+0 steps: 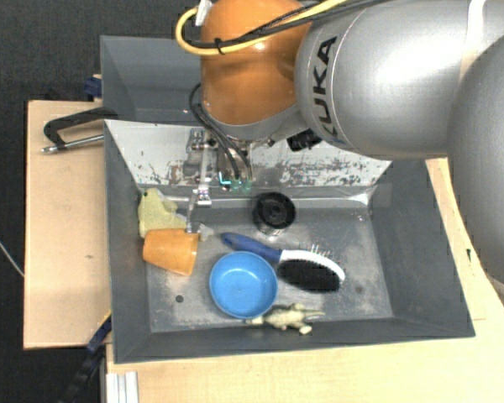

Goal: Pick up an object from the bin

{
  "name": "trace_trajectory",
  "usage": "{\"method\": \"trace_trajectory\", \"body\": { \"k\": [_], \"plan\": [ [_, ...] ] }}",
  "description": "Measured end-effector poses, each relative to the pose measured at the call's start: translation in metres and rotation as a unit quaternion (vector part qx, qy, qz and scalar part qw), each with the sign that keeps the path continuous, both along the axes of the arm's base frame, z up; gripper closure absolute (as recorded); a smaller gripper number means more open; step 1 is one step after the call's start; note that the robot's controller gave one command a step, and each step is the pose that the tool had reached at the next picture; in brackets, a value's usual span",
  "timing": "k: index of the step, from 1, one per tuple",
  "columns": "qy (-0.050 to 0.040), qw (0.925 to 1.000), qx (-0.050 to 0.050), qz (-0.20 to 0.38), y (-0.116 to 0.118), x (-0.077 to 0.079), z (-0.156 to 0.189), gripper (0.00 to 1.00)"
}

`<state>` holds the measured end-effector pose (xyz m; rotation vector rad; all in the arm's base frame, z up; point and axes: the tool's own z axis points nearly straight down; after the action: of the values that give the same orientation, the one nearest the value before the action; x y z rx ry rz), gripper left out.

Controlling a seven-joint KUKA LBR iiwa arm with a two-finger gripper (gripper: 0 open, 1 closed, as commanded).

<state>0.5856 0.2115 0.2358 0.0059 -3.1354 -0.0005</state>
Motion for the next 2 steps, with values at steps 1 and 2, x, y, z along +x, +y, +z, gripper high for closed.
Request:
{"method": "trace_trajectory", "body": {
  "k": [1,2],
  "plan": [
    [-0.0050,0.9987,0.002,0.050,-0.0150,0.0072,-0.1293,0.00],
    [-0.0034,0.9988,0.001,0.050,-0.0160,0.0064,-0.1320,1.00]
  ]
}}
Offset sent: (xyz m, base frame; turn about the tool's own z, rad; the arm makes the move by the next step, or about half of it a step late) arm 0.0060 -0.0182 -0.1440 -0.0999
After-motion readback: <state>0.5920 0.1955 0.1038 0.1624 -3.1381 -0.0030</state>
